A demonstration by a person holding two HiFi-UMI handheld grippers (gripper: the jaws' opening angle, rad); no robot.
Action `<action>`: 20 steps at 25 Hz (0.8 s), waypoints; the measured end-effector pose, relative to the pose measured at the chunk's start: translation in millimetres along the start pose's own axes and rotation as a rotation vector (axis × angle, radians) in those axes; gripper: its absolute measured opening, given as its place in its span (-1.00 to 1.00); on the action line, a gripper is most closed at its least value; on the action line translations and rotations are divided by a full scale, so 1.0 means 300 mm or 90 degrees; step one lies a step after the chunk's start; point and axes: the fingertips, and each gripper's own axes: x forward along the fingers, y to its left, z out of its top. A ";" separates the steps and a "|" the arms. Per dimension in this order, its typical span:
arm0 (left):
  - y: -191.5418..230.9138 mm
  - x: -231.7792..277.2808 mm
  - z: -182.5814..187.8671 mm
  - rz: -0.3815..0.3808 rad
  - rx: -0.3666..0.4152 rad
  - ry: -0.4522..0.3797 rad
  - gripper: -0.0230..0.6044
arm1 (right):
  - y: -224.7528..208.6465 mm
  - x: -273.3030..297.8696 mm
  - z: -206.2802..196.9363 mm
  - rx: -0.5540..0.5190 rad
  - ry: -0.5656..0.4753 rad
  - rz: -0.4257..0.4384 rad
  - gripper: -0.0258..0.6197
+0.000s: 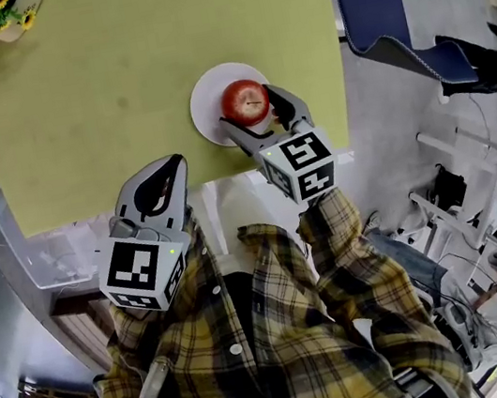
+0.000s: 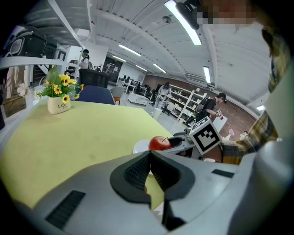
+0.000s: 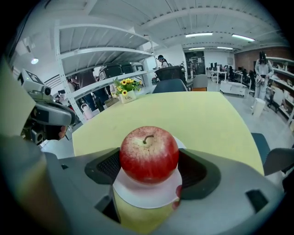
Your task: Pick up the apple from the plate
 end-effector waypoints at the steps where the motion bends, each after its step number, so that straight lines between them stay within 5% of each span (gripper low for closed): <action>1: 0.000 -0.005 0.008 0.000 0.002 -0.003 -0.90 | 0.000 -0.008 0.004 0.004 -0.003 -0.001 0.24; 20: -0.107 -0.056 0.239 -0.017 0.053 -0.079 -0.90 | 0.060 -0.238 0.246 -0.033 -0.098 0.022 0.24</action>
